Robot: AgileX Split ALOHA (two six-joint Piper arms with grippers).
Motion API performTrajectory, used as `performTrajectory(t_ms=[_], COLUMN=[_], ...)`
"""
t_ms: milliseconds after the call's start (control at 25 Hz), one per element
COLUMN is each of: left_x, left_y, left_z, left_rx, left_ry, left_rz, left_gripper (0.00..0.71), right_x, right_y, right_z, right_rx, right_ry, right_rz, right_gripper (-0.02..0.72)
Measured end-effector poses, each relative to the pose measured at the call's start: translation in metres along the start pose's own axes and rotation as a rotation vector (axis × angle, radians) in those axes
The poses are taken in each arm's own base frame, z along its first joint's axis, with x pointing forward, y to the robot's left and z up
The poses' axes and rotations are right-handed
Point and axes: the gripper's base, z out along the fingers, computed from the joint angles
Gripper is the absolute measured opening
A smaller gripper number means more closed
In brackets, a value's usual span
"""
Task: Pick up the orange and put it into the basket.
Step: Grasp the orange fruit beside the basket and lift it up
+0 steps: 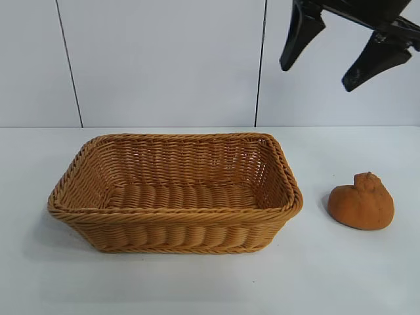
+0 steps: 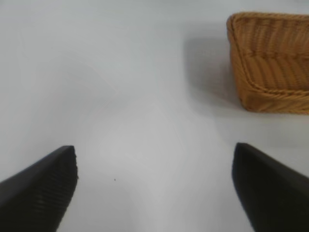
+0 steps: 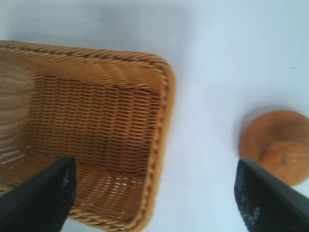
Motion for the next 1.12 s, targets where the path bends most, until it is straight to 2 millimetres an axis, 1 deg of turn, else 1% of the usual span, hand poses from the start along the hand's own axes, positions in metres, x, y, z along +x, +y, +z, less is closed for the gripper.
performTrajectory(t_ms=[120, 240, 360, 480, 600, 680, 720, 760, 800, 880, 920, 960, 1000, 1120], left_x=[0.000, 0.000, 0.000, 0.000, 0.000, 0.000, 0.000, 0.000, 0.000, 0.000, 0.000, 0.000, 0.000, 0.000], left_y=[0.000, 0.000, 0.000, 0.000, 0.000, 0.000, 0.000, 0.000, 0.000, 0.000, 0.000, 0.000, 0.000, 0.000], left_z=[0.000, 0.000, 0.000, 0.000, 0.000, 0.000, 0.000, 0.000, 0.000, 0.000, 0.000, 0.000, 0.000, 0.000], left_rx=[0.000, 0.000, 0.000, 0.000, 0.000, 0.000, 0.000, 0.000, 0.000, 0.000, 0.000, 0.000, 0.000, 0.000], left_ry=[0.000, 0.000, 0.000, 0.000, 0.000, 0.000, 0.000, 0.000, 0.000, 0.000, 0.000, 0.000, 0.000, 0.000], left_rz=[0.000, 0.000, 0.000, 0.000, 0.000, 0.000, 0.000, 0.000, 0.000, 0.000, 0.000, 0.000, 0.000, 0.000], left_gripper=[0.619, 0.619, 0.619, 0.619, 0.619, 0.619, 0.619, 0.619, 0.619, 0.619, 0.619, 0.619, 0.619, 0.619], right_x=[-0.001, -0.001, 0.003, 0.011, 0.020, 0.025, 0.026, 0.027, 0.027, 0.027, 0.026, 0.024, 0.022, 0.016], right_y=[-0.005, -0.008, -0.014, -0.020, -0.026, -0.029, -0.030, -0.030, -0.030, -0.030, -0.030, -0.029, -0.028, -0.026], right_z=[0.012, 0.036, 0.072, 0.114, 0.147, 0.162, 0.167, 0.170, 0.170, 0.169, 0.167, 0.164, 0.158, 0.141], right_rx=[0.007, 0.013, 0.024, 0.033, 0.042, 0.046, 0.048, 0.049, 0.049, 0.048, 0.048, 0.048, 0.047, 0.045], right_ry=[0.029, 0.086, 0.178, 0.277, 0.351, 0.380, 0.386, 0.391, 0.391, 0.389, 0.384, 0.375, 0.363, 0.322], right_rz=[0.004, 0.010, 0.022, 0.040, 0.051, 0.057, 0.058, 0.059, 0.059, 0.059, 0.057, 0.056, 0.051, 0.027], right_gripper=[0.610, 0.610, 0.610, 0.610, 0.610, 0.599, 0.573, 0.517, 0.433, 0.229, 0.116, 0.044, 0.034, 0.035])
